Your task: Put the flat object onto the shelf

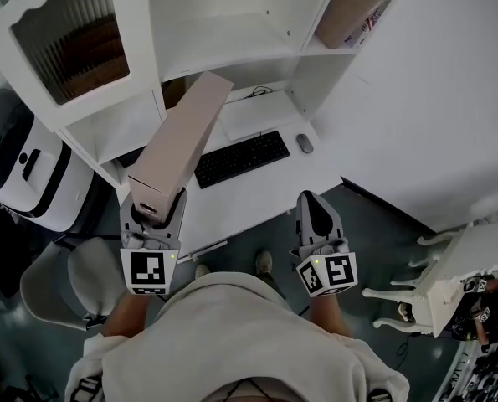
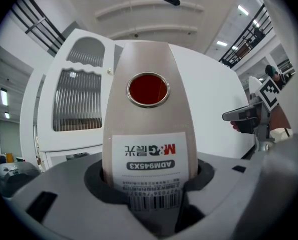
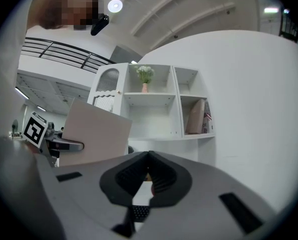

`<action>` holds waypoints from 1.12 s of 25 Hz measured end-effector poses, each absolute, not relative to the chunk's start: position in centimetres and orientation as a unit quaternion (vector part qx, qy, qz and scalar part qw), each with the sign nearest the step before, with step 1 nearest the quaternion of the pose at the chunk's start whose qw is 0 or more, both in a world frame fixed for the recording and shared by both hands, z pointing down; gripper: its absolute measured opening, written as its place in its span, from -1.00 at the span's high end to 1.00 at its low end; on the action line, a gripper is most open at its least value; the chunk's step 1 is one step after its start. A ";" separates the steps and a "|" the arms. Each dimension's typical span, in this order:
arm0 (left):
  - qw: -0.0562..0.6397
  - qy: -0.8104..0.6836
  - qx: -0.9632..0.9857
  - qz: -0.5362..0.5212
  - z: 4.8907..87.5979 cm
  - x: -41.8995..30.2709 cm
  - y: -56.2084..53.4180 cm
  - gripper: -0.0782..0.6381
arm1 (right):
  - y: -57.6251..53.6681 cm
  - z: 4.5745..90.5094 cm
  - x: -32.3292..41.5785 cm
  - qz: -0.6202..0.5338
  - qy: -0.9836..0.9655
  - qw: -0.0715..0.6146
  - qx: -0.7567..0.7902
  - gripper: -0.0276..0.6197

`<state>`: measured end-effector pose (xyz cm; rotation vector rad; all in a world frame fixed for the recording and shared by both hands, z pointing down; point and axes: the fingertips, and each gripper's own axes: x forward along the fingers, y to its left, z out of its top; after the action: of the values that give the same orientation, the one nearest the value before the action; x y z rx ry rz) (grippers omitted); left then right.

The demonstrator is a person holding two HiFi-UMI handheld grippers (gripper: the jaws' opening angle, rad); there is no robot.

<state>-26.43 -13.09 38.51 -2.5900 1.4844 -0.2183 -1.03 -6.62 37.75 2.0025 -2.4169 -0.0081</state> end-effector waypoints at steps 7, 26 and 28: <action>0.104 0.526 -0.839 -0.095 37.3 -24.1 -15.0 0.05 | -10.2 38.4 1.6 0.003 -0.799 -0.003 0.602 0.91; 0.308 0.574 -0.702 -0.288 30.2 -12.7 -19.6 0.06 | -20.2 38.7 12.2 0.016 -0.854 -0.031 0.519 0.91; 0.330 0.572 -0.683 -0.313 29.7 -11.6 -20.1 0.06 | -20.8 38.8 13.1 0.018 -0.856 -0.033 0.515 0.91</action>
<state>-11.61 -20.12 29.71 -1.7856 1.4953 -0.8187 13.06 -20.81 38.81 1.6530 -2.7480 0.0574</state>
